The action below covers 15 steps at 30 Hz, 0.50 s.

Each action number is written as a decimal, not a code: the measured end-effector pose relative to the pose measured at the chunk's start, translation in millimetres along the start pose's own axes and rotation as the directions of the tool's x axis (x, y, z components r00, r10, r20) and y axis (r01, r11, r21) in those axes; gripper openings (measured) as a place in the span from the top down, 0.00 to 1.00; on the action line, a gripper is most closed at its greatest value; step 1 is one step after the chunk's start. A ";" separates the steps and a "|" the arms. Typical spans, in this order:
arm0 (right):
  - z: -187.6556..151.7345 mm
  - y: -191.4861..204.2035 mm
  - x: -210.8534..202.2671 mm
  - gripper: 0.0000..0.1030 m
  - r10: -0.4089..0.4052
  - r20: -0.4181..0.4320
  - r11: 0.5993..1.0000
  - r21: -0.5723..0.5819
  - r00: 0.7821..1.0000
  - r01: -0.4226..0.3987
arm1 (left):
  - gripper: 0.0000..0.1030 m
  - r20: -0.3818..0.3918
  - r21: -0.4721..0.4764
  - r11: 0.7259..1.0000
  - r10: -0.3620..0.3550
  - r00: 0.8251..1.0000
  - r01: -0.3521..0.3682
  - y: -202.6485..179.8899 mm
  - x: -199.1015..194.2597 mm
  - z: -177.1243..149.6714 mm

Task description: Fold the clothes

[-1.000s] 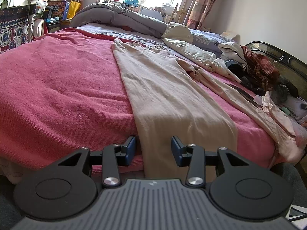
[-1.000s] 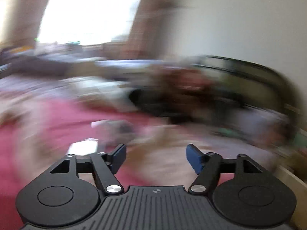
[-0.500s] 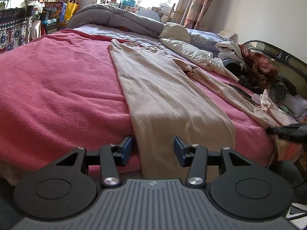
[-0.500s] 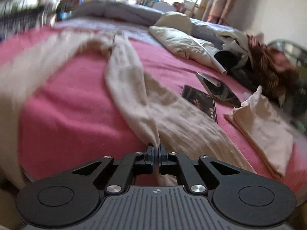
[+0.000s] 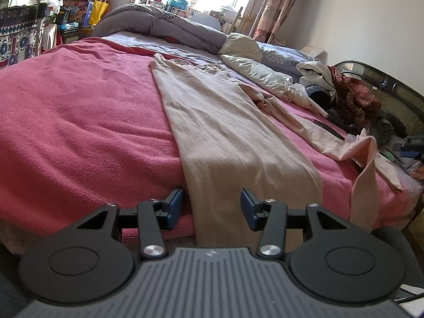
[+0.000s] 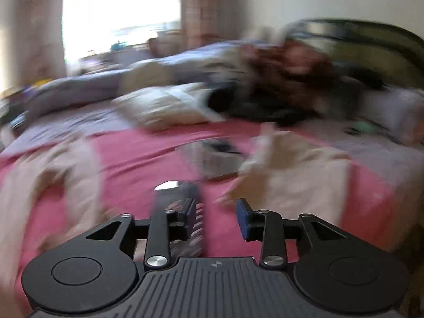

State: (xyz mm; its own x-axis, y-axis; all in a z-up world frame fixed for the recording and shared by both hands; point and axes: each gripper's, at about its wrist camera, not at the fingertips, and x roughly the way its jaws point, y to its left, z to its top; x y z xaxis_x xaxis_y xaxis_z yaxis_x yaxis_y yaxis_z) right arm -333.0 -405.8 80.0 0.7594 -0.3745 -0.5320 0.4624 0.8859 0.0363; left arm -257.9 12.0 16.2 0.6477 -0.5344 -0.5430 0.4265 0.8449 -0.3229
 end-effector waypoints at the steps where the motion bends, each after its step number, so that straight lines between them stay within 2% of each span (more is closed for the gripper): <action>1: -10.2 10.2 -6.2 0.36 0.053 -0.012 0.998 -0.027 0.999 -0.054 | 0.48 0.000 0.003 1.000 0.001 1.000 -0.001 -0.6 0.3 -0.1; 3: -31.3 34.3 -16.9 0.34 0.150 -0.055 0.987 -0.055 0.987 -0.153 | 0.45 -0.001 0.010 1.000 0.000 1.000 0.000 -1.9 0.4 -0.4; 5: -52.3 58.5 -27.6 0.34 0.243 -0.100 0.965 -0.079 0.965 -0.251 | 0.45 -0.001 0.018 1.000 0.000 1.000 0.000 -3.4 0.3 -0.7; 6: -60.1 70.1 -29.7 0.34 0.263 -0.119 0.958 -0.088 0.957 -0.274 | 0.44 -0.001 0.020 1.000 0.000 1.000 0.000 -3.7 0.1 -0.8; 8: -71.3 92.5 -22.7 0.28 0.211 -0.130 0.962 -0.147 0.969 -0.229 | 0.44 -0.001 0.020 1.000 -0.001 1.000 0.001 -3.3 -0.3 -1.0; 10: -80.3 112.8 -11.2 0.29 0.099 -0.099 0.965 -0.233 0.990 -0.120 | 0.44 -0.001 0.019 1.000 -0.003 1.000 0.003 -3.0 -0.7 -1.1; 11: -82.4 120.5 -4.9 0.46 0.059 -0.087 0.964 -0.255 0.994 -0.079 | 0.44 -0.001 0.019 1.000 -0.003 1.000 0.004 -2.9 -0.9 -1.2; 12: -79.6 121.3 0.6 0.63 0.057 -0.097 0.970 -0.231 0.994 -0.078 | 0.44 -0.001 0.018 1.000 -0.004 1.000 0.004 -2.8 -0.9 -1.1; 13: -74.7 118.6 5.5 0.94 0.072 -0.114 0.979 -0.184 0.991 -0.092 | 0.44 -0.001 0.018 1.000 -0.005 1.000 0.005 -2.6 -1.1 -1.0; 15: -62.2 110.0 8.5 0.95 0.113 -0.129 0.988 -0.092 0.985 -0.125 | 0.44 0.000 0.015 1.000 -0.008 1.000 0.008 -1.9 -1.3 -1.0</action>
State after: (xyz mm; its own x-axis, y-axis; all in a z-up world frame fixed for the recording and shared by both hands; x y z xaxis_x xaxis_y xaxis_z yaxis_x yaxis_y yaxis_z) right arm -304.2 -294.5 26.9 0.7410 -0.2336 -0.6295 0.3193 0.9474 0.0243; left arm -260.2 11.1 16.8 0.6442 -0.5408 -0.5408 0.4405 0.8404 -0.3157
